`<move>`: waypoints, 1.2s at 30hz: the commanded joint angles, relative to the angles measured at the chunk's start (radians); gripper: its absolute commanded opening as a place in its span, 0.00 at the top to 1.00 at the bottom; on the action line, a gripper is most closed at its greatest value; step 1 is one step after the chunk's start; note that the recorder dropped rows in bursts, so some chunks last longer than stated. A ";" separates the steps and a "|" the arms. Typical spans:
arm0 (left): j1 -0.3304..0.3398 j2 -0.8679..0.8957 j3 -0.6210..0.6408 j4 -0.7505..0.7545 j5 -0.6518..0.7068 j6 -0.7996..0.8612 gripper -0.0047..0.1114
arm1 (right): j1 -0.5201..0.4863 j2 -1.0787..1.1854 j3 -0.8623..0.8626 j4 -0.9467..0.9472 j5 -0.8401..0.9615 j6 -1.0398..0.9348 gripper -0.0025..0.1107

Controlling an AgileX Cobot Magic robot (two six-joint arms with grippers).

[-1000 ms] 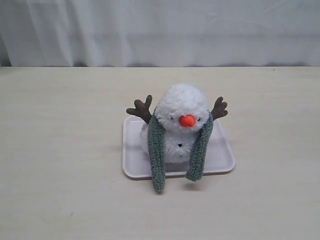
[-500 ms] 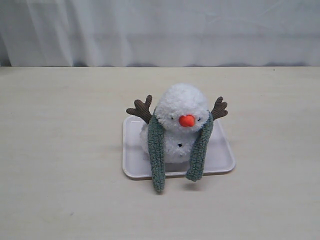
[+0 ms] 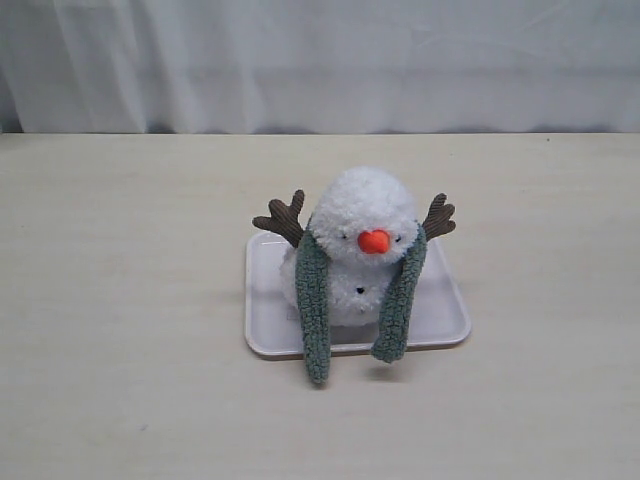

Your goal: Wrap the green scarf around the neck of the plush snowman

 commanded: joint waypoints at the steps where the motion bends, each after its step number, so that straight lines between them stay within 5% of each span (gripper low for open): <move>1: -0.008 -0.003 0.003 -0.003 -0.001 0.000 0.96 | -0.003 -0.004 0.003 -0.001 0.091 -0.012 0.94; 36: -0.008 -0.003 0.003 -0.003 -0.001 0.000 0.96 | -0.002 -0.004 0.003 0.001 0.160 0.025 0.94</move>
